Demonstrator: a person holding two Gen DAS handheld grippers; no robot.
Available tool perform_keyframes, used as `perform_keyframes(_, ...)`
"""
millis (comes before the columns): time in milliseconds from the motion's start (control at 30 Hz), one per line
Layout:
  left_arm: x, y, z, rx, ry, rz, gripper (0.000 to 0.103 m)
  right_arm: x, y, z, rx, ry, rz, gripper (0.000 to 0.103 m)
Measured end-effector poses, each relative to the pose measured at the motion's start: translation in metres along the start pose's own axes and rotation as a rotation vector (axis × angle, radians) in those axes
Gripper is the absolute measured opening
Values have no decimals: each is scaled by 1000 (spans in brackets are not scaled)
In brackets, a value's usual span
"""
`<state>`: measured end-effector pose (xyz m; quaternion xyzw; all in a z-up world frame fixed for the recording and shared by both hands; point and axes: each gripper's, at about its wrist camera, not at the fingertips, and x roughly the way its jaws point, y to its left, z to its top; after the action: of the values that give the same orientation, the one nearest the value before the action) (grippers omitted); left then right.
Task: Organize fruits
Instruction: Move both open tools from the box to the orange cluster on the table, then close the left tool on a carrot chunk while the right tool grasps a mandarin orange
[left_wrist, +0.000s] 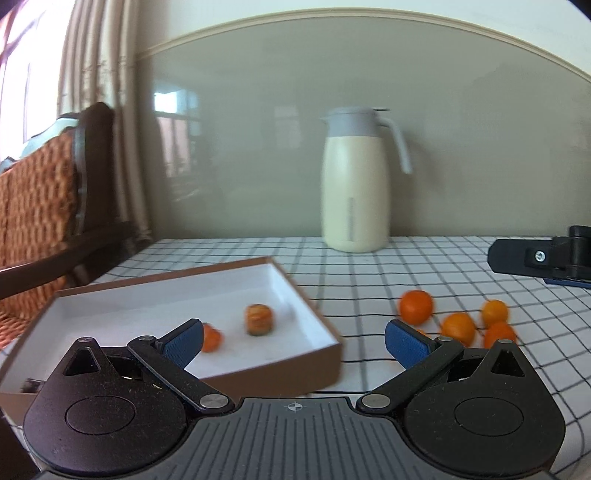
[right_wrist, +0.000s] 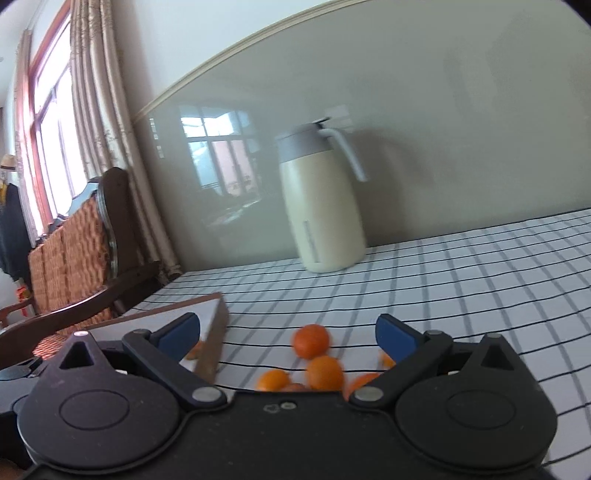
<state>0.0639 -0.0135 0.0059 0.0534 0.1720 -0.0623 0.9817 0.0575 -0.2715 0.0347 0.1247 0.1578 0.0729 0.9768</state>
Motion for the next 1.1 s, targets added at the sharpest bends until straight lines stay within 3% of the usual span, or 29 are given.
perform_keyframes(233, 3, -28, 0, 28, 9, -77, 103, -10, -25, -1, 23, -9, -101, 91)
perform_keyframes(300, 4, -35, -1, 39, 11, -94, 103, -10, -32, -2, 33, 5, -108, 82)
perform_keyframes(600, 11, -59, -4, 53, 24, -139, 103, -13, -43, -10, 31, 56, -111, 71)
perform_keyframes(700, 13, -67, -5, 62, 32, -148, 94, -12, -44, -13, 24, 74, -108, 67)
perform_keyframes(867, 19, -78, -8, 60, 60, -168, 89, -12, -46, -16, 13, 90, -113, 59)
perform_keyframes(933, 21, -82, -8, 65, 66, -175, 79, -11, -47, -17, 17, 100, -112, 56)
perform_keyframes(1100, 28, -91, -11, 61, 92, -182, 75, -11, -49, -18, 23, 109, -111, 54)
